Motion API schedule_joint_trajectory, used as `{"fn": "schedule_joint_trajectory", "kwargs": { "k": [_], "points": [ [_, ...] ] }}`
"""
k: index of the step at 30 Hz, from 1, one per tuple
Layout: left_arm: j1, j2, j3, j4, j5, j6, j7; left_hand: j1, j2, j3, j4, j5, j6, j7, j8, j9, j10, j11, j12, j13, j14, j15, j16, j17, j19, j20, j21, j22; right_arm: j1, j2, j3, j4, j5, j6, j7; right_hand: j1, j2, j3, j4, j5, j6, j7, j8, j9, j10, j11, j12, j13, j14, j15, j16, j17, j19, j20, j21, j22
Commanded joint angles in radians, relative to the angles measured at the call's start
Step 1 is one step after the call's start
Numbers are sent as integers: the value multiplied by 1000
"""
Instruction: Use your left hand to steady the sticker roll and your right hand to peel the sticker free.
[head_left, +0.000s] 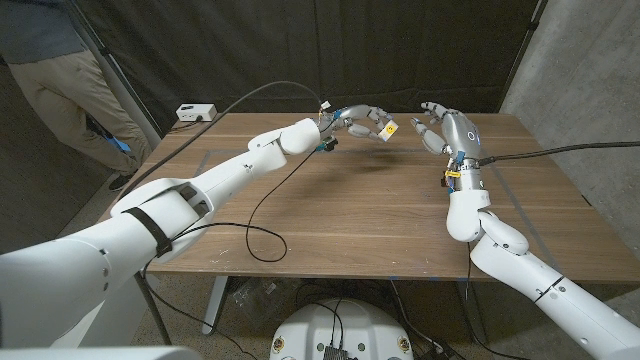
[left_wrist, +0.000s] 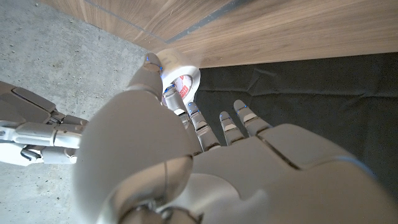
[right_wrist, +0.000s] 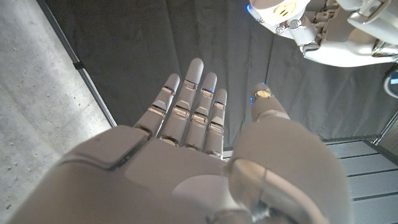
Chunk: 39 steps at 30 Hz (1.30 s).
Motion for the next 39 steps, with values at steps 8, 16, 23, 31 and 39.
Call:
{"fn": "schedule_joint_trajectory", "kwargs": {
  "k": [8,16,23,31,39],
  "points": [
    [8,9,6,-47,59,-14,51,-7,5,16,9,-2,56,28,72,86,2,-5,0,5,-6,-56,-1,2,-8,-1,1,5,33,-10,-69,-21,-98,-116,11,48,1,-22,-2,-2,84,-9,21,5,76,-13,38,25,32,-143,90,62,15,-14,37,20],
    [10,14,5,-58,66,-25,51,-9,3,16,9,-2,56,25,70,82,0,-5,-1,6,-9,-56,-1,1,-10,0,1,5,43,6,-86,-11,-115,-143,-11,83,-3,-46,-3,2,162,-13,37,7,146,-30,80,54,77,-159,168,104,44,-27,74,36],
    [7,13,7,-59,78,-36,52,-10,1,16,8,-2,60,20,71,79,1,-6,0,6,-11,-56,-2,1,-11,0,1,5,53,8,-98,-6,-122,-150,-15,103,-12,-58,-6,7,185,-19,38,8,168,-48,96,67,85,-165,188,112,47,-28,87,42],
    [7,9,9,-60,88,-47,58,-10,1,17,8,-3,58,23,71,79,-1,-5,-1,7,-11,-54,-1,1,-13,0,1,5,62,21,-114,2,-143,-181,-31,127,-23,-76,-4,14,231,-31,46,9,205,-69,125,86,117,-166,224,123,61,-35,109,50],
    [9,13,12,-74,109,-51,69,-10,1,19,7,-3,58,23,71,77,-2,-4,-1,8,-12,-54,-1,1,-14,1,2,5,72,15,-125,5,-146,-179,-25,176,-26,-83,-9,24,267,-36,50,12,239,-78,156,110,145,-169,263,153,80,-47,135,59]
  ]
}}
